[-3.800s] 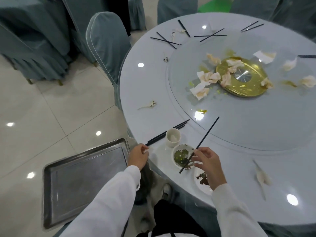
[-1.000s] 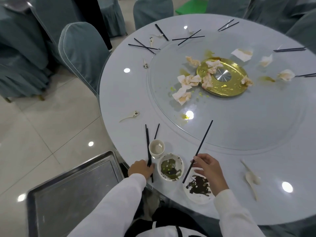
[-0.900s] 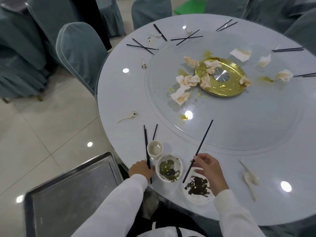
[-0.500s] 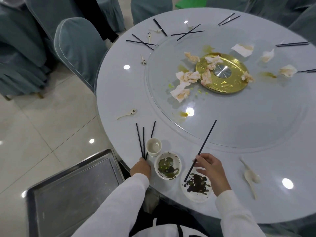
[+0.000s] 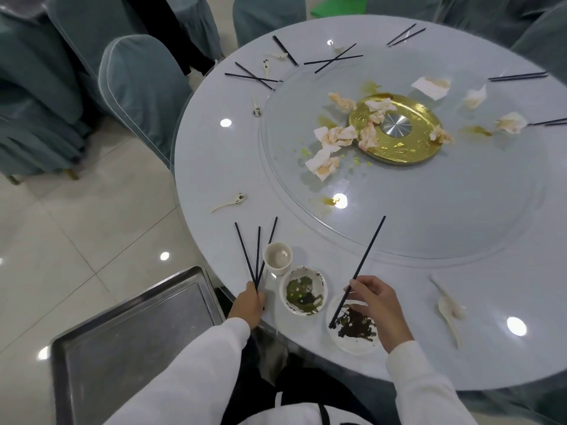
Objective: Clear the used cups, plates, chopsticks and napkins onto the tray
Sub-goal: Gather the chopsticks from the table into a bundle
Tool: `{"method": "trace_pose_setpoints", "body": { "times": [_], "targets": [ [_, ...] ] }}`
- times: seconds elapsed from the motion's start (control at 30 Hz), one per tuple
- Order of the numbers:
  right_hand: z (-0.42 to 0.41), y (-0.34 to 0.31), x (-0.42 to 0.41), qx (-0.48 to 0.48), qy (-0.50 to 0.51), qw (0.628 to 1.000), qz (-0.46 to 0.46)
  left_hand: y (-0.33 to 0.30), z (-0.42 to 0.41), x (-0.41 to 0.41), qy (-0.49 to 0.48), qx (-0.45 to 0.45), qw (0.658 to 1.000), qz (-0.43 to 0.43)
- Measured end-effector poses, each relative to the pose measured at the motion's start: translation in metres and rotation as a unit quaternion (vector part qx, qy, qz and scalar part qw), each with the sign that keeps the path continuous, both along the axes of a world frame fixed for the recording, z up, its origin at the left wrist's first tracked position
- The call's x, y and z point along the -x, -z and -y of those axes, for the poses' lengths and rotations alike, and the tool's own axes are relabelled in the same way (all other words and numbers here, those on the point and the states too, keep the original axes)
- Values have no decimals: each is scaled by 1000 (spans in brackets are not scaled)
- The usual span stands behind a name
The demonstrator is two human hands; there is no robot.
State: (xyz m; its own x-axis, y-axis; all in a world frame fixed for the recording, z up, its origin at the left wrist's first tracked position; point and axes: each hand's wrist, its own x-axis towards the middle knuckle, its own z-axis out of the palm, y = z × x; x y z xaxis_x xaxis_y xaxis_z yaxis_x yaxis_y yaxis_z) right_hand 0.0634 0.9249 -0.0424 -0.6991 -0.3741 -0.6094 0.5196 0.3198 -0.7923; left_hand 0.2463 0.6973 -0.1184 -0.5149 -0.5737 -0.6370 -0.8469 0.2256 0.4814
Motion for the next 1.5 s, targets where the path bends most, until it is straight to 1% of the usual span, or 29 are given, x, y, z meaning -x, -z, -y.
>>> {"method": "trace_pose_setpoints", "body": {
  "times": [0.13,0.23,0.3,0.4,0.47,0.7,0.8,0.9,1.0,1.1,1.2,1.3,1.37,1.5],
  "targets": [
    [6,-6,-6,15,-30,999,2,-2,-1,-13,-47,-50,996,-52],
    [12,-17,-12,60,-84,994,20,-6,-4,-19,-71,-69,993,-71],
    [20,-24,-19,92,-125,987,31,-7,-4,-24,-84,-66,991,-84],
    [36,-30,-32,119,-161,979,42,-11,-3,-28,-110,-87,984,-112],
    [49,-33,-43,124,-175,975,49,-16,-3,-32,-130,-99,978,-132],
    [102,-34,-95,125,-203,966,97,-52,-10,-65,-163,-88,959,-212],
    [121,-35,-113,131,-192,967,106,-74,-14,-86,-159,-59,956,-239],
    [136,-35,-123,113,-167,974,105,-90,-18,-105,-133,-35,959,-247],
    [151,-38,-134,99,-166,971,139,-98,-22,-121,-107,-37,961,-252],
    [157,-45,-148,99,-189,959,187,-102,-29,-137,-90,-40,963,-253],
    [151,-51,-157,122,-239,940,210,-102,-37,-151,-73,-50,963,-253],
    [141,-55,-167,150,-246,930,228,-98,-40,-167,-39,-36,973,-224],
    [133,-57,-179,152,-247,928,232,-97,-45,-179,-20,-40,978,-206],
    [113,-61,-202,154,-268,927,213,-105,-60,-201,0,-57,976,-212]
  ]
}}
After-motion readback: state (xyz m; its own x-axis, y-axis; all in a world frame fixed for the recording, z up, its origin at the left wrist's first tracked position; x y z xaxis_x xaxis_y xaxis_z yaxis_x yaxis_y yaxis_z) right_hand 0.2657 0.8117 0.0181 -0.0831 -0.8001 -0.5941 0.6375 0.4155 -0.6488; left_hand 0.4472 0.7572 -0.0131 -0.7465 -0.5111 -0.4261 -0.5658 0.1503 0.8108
